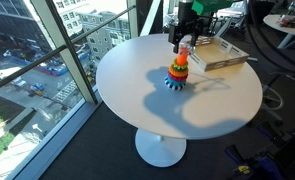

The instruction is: Put the circular object on the orange object

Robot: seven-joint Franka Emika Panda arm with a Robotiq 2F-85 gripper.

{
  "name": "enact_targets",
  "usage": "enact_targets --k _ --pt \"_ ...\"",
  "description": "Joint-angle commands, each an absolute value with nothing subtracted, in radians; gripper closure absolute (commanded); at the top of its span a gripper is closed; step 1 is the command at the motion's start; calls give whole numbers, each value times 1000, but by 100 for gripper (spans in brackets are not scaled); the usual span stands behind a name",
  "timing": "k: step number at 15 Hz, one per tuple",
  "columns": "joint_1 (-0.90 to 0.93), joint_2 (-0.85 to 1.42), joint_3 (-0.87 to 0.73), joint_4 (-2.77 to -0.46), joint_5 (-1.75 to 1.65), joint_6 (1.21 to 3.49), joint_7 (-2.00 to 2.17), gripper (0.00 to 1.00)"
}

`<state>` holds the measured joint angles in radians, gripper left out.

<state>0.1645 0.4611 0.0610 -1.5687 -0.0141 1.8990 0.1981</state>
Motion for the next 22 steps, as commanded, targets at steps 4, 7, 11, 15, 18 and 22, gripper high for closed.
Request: enact_targets --k 4,7,11,15,18,22 --pt "181 520 53 -1472 -46 1854 231 30" --pt "178 532 49 -1472 -43 1878 232 30" --pt "176 538 45 -1479 -40 1906 231 30" --pt "175 534 48 -1481 -35 1895 220 0" --pt "173 530 51 -1476 -29 1865 213 0" --pt "165 515 59 -1463 -18 1793 189 0"
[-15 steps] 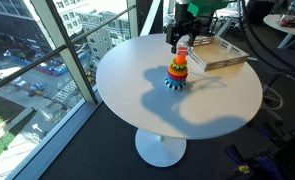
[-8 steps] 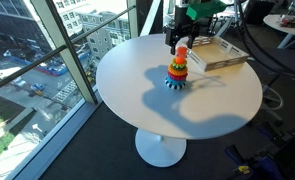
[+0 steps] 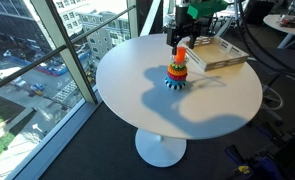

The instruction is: Put the circular object on the orange object

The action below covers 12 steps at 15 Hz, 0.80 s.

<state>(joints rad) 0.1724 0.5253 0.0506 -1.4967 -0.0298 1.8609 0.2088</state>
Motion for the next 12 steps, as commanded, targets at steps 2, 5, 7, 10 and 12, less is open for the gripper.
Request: enact_targets --k 2,5,7,10,12 --pt "165 497 59 -1464 -19 1774 187 0" --pt "169 462 55 -1476 -28 1751 203 0" --pt "172 436 50 -1492 -38 1747 220 0" --pt "168 392 45 -1522 -40 1736 230 0" --pt "164 351 40 -1559 -44 1740 235 0"
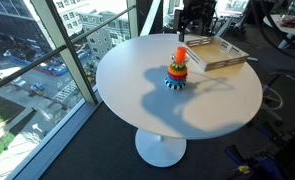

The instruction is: Put the circular object on the orange object

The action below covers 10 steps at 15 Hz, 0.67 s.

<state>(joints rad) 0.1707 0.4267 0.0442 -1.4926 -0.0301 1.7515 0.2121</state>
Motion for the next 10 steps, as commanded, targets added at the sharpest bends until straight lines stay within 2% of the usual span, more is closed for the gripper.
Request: enact_targets --k 1,10 --pt "161 331 39 -1578 -44 1741 232 0" --pt "140 114 48 -1770 -39 1675 205 0"
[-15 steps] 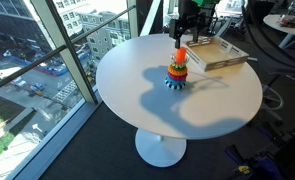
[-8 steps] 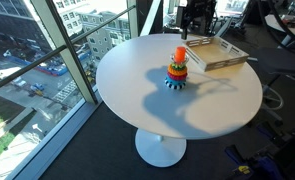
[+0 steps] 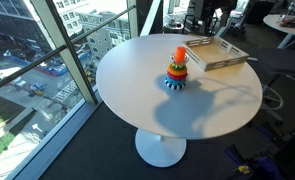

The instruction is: Put the circular object on the orange object

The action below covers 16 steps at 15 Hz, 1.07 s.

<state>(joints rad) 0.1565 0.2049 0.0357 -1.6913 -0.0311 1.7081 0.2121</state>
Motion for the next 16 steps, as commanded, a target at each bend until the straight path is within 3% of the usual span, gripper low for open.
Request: enact_targets --k 1,7,16 --pt "137 87 48 -1787 -36 1657 207 0" --pt "117 -46 47 -1861 -22 1585 214 0" --pt "94 -227 46 -1975 -13 1656 171 0"
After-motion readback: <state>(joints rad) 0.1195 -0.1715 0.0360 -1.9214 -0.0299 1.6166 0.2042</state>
